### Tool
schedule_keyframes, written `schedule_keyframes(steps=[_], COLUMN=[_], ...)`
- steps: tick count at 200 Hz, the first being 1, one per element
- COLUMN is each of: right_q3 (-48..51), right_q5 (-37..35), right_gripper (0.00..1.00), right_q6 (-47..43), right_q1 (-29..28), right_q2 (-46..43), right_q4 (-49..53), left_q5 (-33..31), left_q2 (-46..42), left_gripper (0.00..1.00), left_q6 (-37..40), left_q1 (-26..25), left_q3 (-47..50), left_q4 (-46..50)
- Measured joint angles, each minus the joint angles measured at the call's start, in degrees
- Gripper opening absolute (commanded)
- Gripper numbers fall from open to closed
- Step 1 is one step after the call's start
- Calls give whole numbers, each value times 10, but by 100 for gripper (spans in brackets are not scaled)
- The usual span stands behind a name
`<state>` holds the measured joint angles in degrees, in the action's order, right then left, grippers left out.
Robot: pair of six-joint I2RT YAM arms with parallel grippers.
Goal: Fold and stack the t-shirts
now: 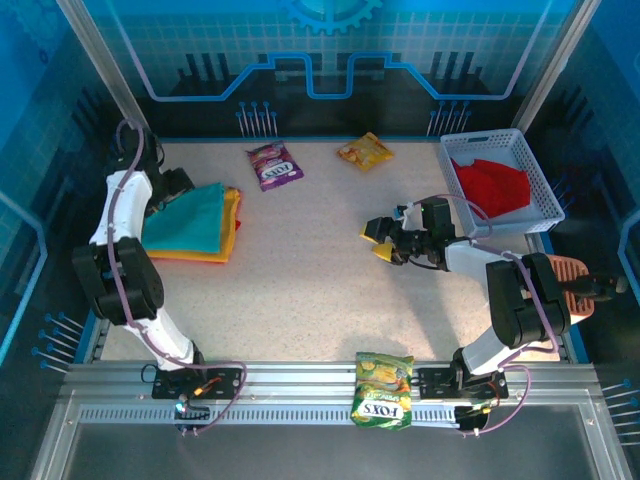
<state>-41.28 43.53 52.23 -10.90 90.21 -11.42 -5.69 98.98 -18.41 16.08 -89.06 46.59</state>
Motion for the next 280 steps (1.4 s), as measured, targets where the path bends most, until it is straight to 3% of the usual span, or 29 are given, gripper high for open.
schedule_keyframes(steps=[33,62,136,184,225,255,267,280], right_q3=[-8,-10,-11,-76,-150,-133,-106,-65], right_q5=[0,0,-3,-48,-186,-332,-398,-468], right_gripper=[86,86,86,87,91,94,100,100], right_q6=[-3,-2,-14,-92,-190,-258,-286,-318], right_q1=[0,0,2,26,40,42,43,45], right_q2=[0,0,-2,-39,-118,-193,-225,-258], right_q4=[13,16,35,161,272,298,291,273], left_q5=[16,23,32,37,46,71,80,82], left_q2=[-20,-19,37,6,-101,-194,-216,-225], left_gripper=[86,86,85,96,99,99,99,99], left_q6=[3,-8,-27,-23,11,43,51,56], left_q1=[-10,-19,-23,-25,-29,-37,-42,-48], left_q3=[-3,54,114,118,182,336,403,470], left_q4=[2,-12,-44,-53,-155,-313,-380,-447])
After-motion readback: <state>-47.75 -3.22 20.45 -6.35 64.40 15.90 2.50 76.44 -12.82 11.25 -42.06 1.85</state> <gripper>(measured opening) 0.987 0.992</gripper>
